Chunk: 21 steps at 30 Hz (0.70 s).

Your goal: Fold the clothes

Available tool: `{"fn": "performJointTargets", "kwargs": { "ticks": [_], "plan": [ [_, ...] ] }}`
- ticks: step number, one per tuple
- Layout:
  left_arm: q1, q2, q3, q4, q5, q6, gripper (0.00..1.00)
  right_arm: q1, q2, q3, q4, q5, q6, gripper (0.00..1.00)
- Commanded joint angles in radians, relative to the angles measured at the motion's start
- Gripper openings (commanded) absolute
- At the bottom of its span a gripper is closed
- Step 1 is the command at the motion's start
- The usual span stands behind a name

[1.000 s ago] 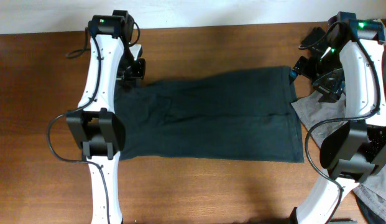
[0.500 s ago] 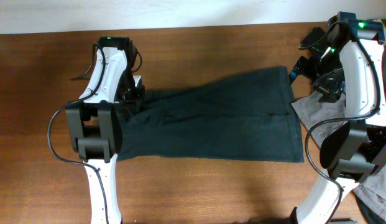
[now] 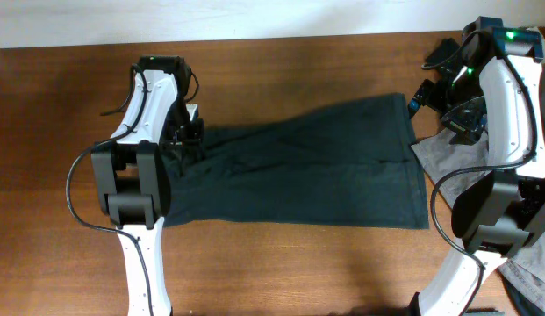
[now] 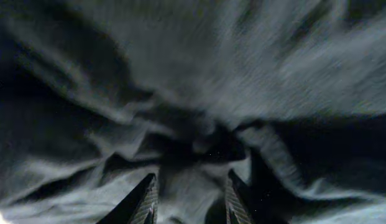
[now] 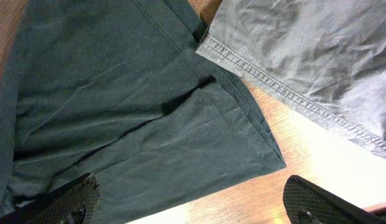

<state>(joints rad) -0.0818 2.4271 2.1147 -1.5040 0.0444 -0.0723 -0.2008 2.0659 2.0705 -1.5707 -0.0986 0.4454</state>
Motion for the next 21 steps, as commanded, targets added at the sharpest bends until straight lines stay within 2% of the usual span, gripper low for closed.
{"fn": "performJointTargets", "kwargs": {
  "ticks": [1, 4, 12, 17, 21],
  "plan": [
    [0.007, -0.008, 0.005, 0.024, 0.084, -0.003, 0.39, 0.005, -0.002, 0.014, -0.003, -0.002, 0.004, 0.99],
    [0.008, -0.008, 0.054, 0.023, 0.127, -0.003, 0.4, 0.005, -0.002, 0.014, 0.007, 0.002, 0.003, 0.99],
    [0.006, -0.008, 0.265, -0.092, 0.232, -0.003, 0.4, 0.004, -0.002, 0.014, 0.188, 0.005, 0.004, 0.99],
    [0.008, -0.008, 0.272, -0.1, 0.197, -0.003, 0.4, 0.004, -0.002, 0.014, 0.182, 0.004, 0.003, 0.98],
    [0.013, -0.008, 0.266, -0.118, 0.156, -0.002, 0.41, 0.004, -0.002, 0.014, 0.095, 0.005, 0.003, 0.99]
  ]
}}
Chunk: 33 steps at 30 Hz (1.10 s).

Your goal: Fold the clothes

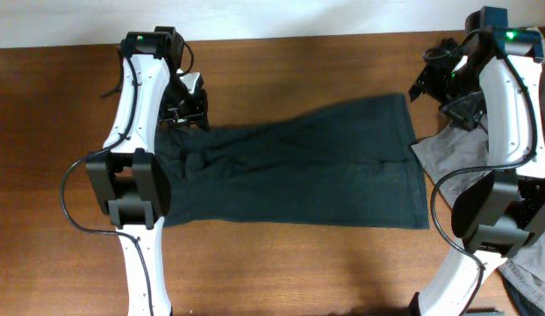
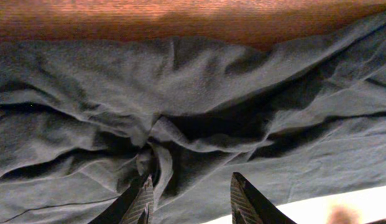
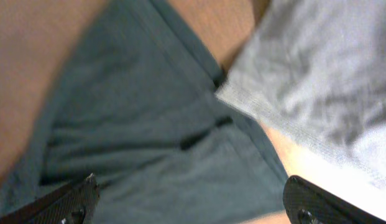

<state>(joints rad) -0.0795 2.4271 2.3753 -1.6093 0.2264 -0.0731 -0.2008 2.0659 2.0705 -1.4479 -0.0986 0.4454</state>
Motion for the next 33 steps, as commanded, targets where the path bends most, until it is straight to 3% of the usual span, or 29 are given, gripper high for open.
{"fn": "performJointTargets", "kwargs": {
  "ticks": [1, 4, 8, 11, 19, 25, 27, 30, 33],
  "plan": [
    [0.011, -0.008, -0.003, -0.022, -0.029, -0.002, 0.41, 0.004, -0.002, 0.014, -0.042, 0.005, -0.004, 0.99],
    [0.01, -0.008, -0.042, -0.031, -0.038, -0.002, 0.48, 0.005, -0.001, 0.007, -0.067, 0.005, -0.031, 0.99],
    [0.011, -0.008, -0.126, -0.027, -0.036, -0.002, 0.49, 0.005, 0.0, 0.0, -0.082, 0.005, -0.06, 0.99],
    [0.011, -0.008, -0.193, -0.011, -0.024, -0.002, 0.6, 0.005, 0.001, -0.004, -0.082, 0.017, -0.075, 0.99],
    [0.011, -0.008, -0.277, 0.023, 0.066, -0.002, 0.59, 0.005, 0.001, -0.004, -0.082, 0.032, -0.075, 0.99],
    [0.01, -0.008, -0.28, 0.035, 0.063, -0.002, 0.45, 0.005, 0.001, -0.004, -0.082, 0.032, -0.075, 0.99],
    [0.01, -0.008, -0.28, 0.042, 0.055, -0.002, 0.32, 0.005, 0.001, -0.004, -0.082, 0.032, -0.075, 0.99],
    [0.011, -0.008, -0.28, 0.043, 0.04, -0.002, 0.03, 0.005, 0.001, -0.004, -0.082, 0.032, -0.075, 0.99],
    [0.01, -0.008, -0.28, 0.049, 0.04, -0.002, 0.01, 0.005, 0.001, -0.004, -0.082, 0.032, -0.075, 0.99]
  ]
}}
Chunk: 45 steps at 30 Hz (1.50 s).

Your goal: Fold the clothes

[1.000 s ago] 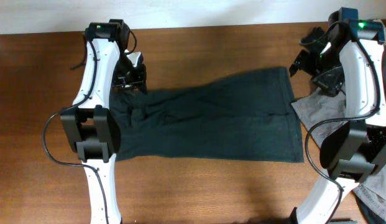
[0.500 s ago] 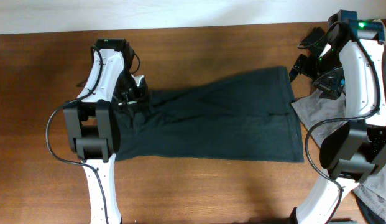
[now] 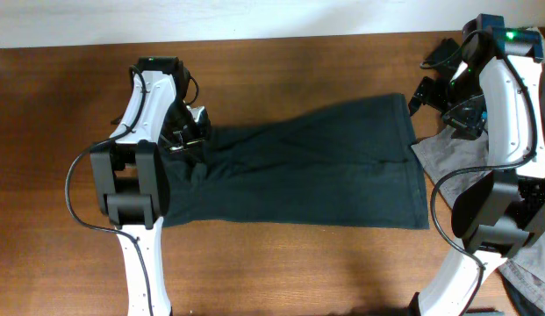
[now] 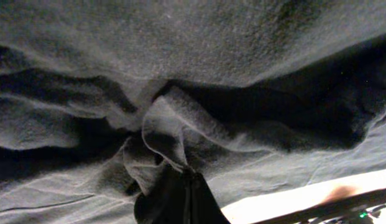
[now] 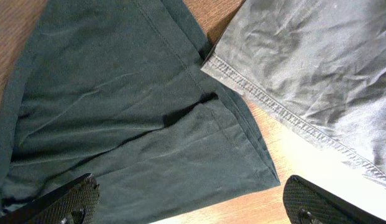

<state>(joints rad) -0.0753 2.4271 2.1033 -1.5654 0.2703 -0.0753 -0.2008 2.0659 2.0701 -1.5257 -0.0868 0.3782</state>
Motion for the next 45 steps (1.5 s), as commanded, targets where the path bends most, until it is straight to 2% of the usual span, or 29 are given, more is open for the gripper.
{"fn": "performJointTargets", "kwargs": {
  "ticks": [1, 10, 16, 24, 27, 33, 36, 42, 45],
  "plan": [
    [0.005, -0.008, -0.008, 0.005, -0.004, 0.0, 0.01, 0.005, 0.001, -0.004, -0.003, 0.02, -0.008, 0.99],
    [-0.03, -0.008, -0.008, -0.091, 0.004, 0.001, 0.0, 0.005, 0.001, -0.004, -0.001, 0.02, -0.008, 0.99],
    [-0.114, -0.008, -0.008, -0.119, 0.007, 0.046, 0.01, 0.005, 0.001, -0.004, -0.001, 0.055, -0.008, 0.99],
    [-0.202, -0.008, -0.014, -0.123, 0.001, 0.046, 0.01, 0.005, 0.001, -0.004, -0.004, 0.061, -0.008, 0.99],
    [-0.221, -0.008, -0.042, -0.124, -0.021, 0.047, 0.07, 0.005, 0.001, -0.004, -0.004, 0.062, -0.008, 0.99],
    [-0.232, -0.01, -0.106, -0.124, 0.001, 0.071, 0.08, 0.005, 0.001, -0.004, -0.004, 0.062, -0.008, 0.99],
    [-0.23, -0.042, -0.106, -0.123, 0.087, 0.143, 0.07, 0.004, 0.001, -0.004, -0.004, 0.062, -0.008, 0.99],
    [-0.213, -0.193, -0.089, -0.042, 0.096, 0.148, 0.07, 0.004, 0.001, -0.004, -0.004, 0.061, -0.008, 0.99],
    [-0.194, -0.258, -0.089, 0.021, 0.042, 0.114, 0.16, 0.004, 0.001, -0.004, -0.004, 0.061, -0.008, 0.99]
  ]
}}
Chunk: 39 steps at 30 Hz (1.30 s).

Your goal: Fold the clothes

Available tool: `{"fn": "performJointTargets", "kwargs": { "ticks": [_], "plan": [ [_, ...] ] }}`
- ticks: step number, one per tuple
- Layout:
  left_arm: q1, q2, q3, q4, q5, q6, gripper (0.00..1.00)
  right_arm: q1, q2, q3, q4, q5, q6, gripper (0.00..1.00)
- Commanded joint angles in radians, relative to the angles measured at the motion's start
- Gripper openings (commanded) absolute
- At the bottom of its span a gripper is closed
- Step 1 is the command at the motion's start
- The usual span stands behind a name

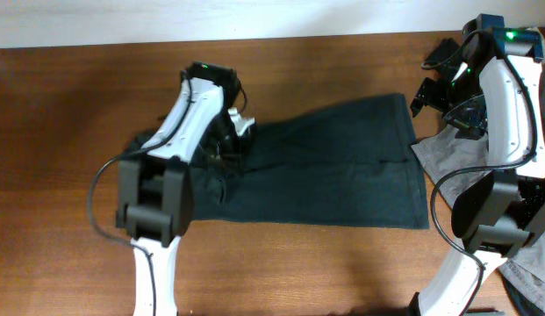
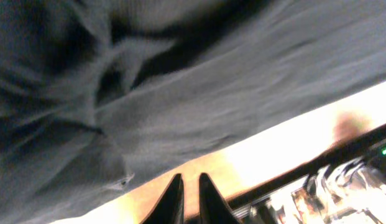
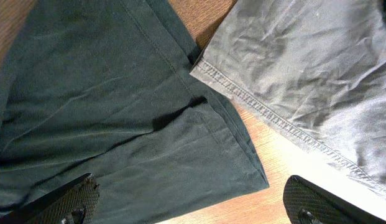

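A dark green garment (image 1: pixel 342 167) lies flat across the table, with its left end bunched up. My left gripper (image 1: pixel 226 145) hovers over that bunched part. In the left wrist view the left gripper (image 2: pixel 189 186) has its fingers slightly parted. Bare table shows between them, just off the garment's edge (image 2: pixel 211 93), and nothing is held. My right gripper (image 1: pixel 434 92) hangs wide open above the garment's right hem (image 3: pixel 105 106). Its fingers (image 3: pixel 74 199) are empty.
A grey garment (image 1: pixel 452 154) lies crumpled at the right, touching the green hem, and shows large in the right wrist view (image 3: pixel 304 74). More grey cloth (image 1: pixel 527 281) sits at the bottom right corner. The wooden table (image 1: pixel 61 175) extends to the left.
My left gripper was shut on a fold at the garment's left end. It is now further right with its fingers slightly apart and no cloth between them. The right gripper has hardly shifted.
At first my left gripper was open, low on the crumpled left end. Then it was open nearer the far edge of the cloth. Then it was shut on a fold there. Now it is further right and empty. The right gripper stayed open over the right hem.
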<state>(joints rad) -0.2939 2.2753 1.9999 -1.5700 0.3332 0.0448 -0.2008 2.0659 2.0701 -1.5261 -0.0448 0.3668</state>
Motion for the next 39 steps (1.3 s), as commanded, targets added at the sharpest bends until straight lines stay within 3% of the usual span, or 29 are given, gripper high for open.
{"fn": "performJointTargets", "kwargs": {
  "ticks": [1, 4, 7, 9, 18, 28, 33, 39],
  "plan": [
    [0.032, -0.116, 0.014, 0.039, -0.066, -0.038, 0.2, 0.004, 0.001, -0.004, -0.003, 0.019, 0.004, 0.99],
    [0.064, -0.121, 0.013, 0.062, -0.166, -0.113, 0.44, 0.004, 0.001, -0.004, -0.004, 0.019, 0.003, 0.99],
    [0.095, -0.113, -0.005, 0.093, -0.166, -0.113, 0.69, 0.004, 0.001, -0.004, -0.003, 0.019, 0.004, 0.99],
    [0.112, -0.11, -0.025, 0.123, -0.166, -0.113, 0.74, 0.004, 0.001, -0.004, -0.003, 0.019, 0.003, 0.98],
    [0.127, -0.091, -0.167, 0.233, -0.108, -0.107, 0.68, 0.004, 0.001, -0.004, -0.003, 0.02, 0.003, 0.99],
    [0.127, -0.086, -0.199, 0.272, -0.097, -0.097, 0.66, 0.004, 0.001, -0.004, -0.003, 0.024, 0.003, 0.99],
    [0.124, -0.085, -0.25, 0.31, -0.093, -0.097, 0.54, 0.004, 0.001, -0.004, -0.003, 0.024, 0.004, 0.99],
    [0.124, -0.085, -0.251, 0.313, -0.077, -0.098, 0.27, 0.004, 0.001, -0.004, -0.003, 0.024, 0.004, 0.99]
  ]
}}
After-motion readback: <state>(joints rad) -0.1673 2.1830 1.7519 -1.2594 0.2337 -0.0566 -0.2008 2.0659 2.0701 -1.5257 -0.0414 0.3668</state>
